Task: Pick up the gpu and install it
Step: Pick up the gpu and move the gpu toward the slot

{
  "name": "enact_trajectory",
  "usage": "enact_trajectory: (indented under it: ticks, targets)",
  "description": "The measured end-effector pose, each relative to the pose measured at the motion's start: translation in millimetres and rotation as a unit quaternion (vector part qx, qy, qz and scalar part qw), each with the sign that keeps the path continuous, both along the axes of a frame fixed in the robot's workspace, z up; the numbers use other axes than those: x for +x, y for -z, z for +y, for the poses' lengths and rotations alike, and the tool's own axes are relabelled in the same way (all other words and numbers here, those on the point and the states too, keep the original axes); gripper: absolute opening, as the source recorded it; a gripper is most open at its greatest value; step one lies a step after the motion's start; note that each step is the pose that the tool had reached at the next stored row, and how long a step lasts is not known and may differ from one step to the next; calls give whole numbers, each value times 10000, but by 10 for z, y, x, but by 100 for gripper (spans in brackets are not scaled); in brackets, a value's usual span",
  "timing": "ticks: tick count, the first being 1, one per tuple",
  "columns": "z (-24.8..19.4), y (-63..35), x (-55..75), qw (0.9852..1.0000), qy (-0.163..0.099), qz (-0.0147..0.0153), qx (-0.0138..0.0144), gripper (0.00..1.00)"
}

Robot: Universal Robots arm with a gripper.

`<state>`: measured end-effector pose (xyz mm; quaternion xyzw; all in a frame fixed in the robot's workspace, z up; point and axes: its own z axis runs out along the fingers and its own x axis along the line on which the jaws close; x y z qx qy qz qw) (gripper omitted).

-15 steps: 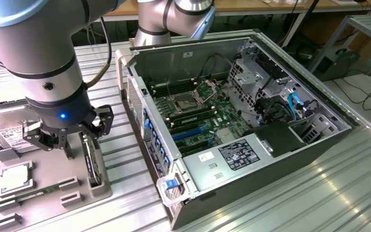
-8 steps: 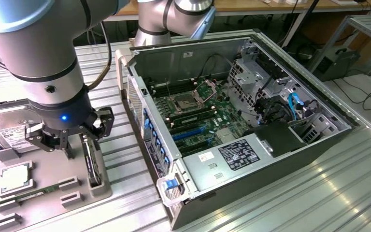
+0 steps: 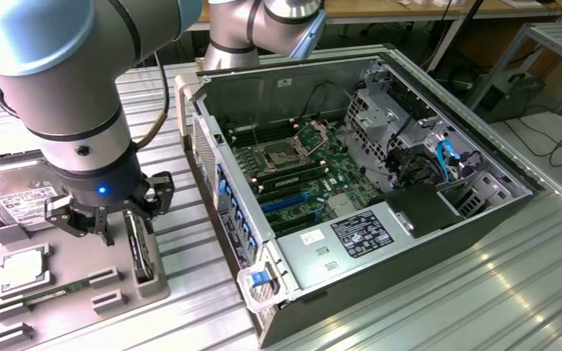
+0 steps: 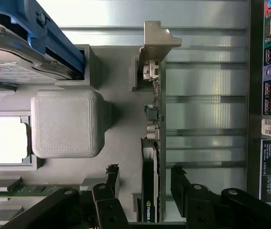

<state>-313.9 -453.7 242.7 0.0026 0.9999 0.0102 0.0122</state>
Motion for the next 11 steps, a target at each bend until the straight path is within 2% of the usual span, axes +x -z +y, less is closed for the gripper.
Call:
enact_trajectory:
  ticks: [5,11]
  targets:
    - [9,75,11,10000,-1,0,0,56]
    - [10,80,11,10000,0,0,0,56]
